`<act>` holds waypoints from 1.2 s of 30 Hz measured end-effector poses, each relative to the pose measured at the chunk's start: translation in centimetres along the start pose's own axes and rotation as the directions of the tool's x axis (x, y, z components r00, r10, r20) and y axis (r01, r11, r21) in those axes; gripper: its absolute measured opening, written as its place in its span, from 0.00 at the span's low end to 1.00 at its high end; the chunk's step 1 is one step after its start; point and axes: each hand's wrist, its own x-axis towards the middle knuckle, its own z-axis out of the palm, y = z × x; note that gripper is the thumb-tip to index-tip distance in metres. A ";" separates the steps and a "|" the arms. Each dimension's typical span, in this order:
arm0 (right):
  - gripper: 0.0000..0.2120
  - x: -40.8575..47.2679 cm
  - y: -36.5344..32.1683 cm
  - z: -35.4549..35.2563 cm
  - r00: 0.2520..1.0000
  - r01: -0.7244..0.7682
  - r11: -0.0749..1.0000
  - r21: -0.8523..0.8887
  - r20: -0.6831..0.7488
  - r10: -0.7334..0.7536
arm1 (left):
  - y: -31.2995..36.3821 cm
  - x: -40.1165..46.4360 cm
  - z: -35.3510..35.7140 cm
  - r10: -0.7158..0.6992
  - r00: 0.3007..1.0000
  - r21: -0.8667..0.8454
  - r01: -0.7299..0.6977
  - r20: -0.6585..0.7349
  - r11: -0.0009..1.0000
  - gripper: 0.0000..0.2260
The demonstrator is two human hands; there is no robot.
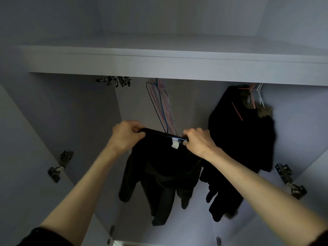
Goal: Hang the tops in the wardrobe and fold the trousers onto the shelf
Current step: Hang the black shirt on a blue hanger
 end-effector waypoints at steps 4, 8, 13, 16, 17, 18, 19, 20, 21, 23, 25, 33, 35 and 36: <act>0.08 0.4 1.7 0.5 0.995 -0.081 0.995 0.065 0.061 0.077 | -1.7 0.6 -1.0 -0.040 0.998 0.019 0.041 -0.051 0.999 0.08; 0.08 1.0 3.4 -0.4 0.987 -0.161 0.916 0.368 0.076 0.143 | -5.3 1.5 -2.9 -0.171 0.985 0.146 0.168 0.005 0.975 0.08; 0.08 1.5 2.6 0.0 0.992 -0.128 0.895 0.427 0.049 0.118 | -7.8 0.8 -1.7 -0.320 0.945 0.372 0.275 0.064 0.887 0.09; 0.04 1.8 2.4 -0.1 0.984 -0.099 0.899 0.426 -0.096 0.153 | -8.2 0.7 -1.7 -0.243 0.965 0.253 0.259 -0.094 0.932 0.08; 0.04 2.0 2.6 -0.2 0.983 -0.115 0.905 0.409 -0.087 0.165 | -8.3 0.9 -1.8 -0.236 0.963 0.213 0.260 -0.133 0.942 0.08; 0.05 2.1 2.8 -0.1 0.987 -0.141 0.924 0.354 -0.025 0.160 | -8.4 1.0 -1.8 -0.255 0.959 0.193 0.276 -0.125 0.942 0.08; 0.06 2.3 2.9 0.2 0.987 -0.156 0.947 0.281 0.063 0.144 | -8.4 1.0 -1.7 -0.279 0.957 0.173 0.288 -0.077 0.942 0.08; 0.06 2.3 3.0 0.7 0.981 -0.155 0.961 0.231 0.150 0.122 | -8.5 0.8 -1.3 -0.295 0.955 0.135 0.294 -0.013 0.946 0.07; 0.07 2.4 3.1 1.1 0.969 -0.155 0.963 0.219 0.223 0.105 | -8.4 0.7 -0.9 -0.306 0.951 0.078 0.302 0.047 0.950 0.06; 0.08 2.8 3.4 2.2 0.946 -0.163 0.953 0.256 0.316 0.077 | -8.1 0.3 -0.3 -0.324 0.941 -0.074 0.332 0.101 0.940 0.07; 0.11 3.4 3.8 3.1 0.932 -0.160 0.955 0.251 0.357 0.063 | -7.5 0.0 0.1 -0.327 0.940 -0.208 0.340 0.095 0.917 0.06; 0.20 8.3 1.1 3.1 0.923 -0.343 0.401 0.849 0.226 0.312 | -3.8 -0.3 0.3 -0.245 0.961 -0.181 0.265 0.127 0.947 0.05; 0.15 9.2 0.3 3.3 0.906 -0.369 0.247 0.896 0.288 0.309 | -4.0 -0.7 0.4 -0.258 0.959 -0.153 0.274 0.113 0.950 0.05; 0.12 9.5 -0.2 3.3 0.898 -0.378 0.164 0.911 0.318 0.305 | -4.3 -0.9 0.2 -0.267 0.958 -0.145 0.281 0.106 0.949 0.06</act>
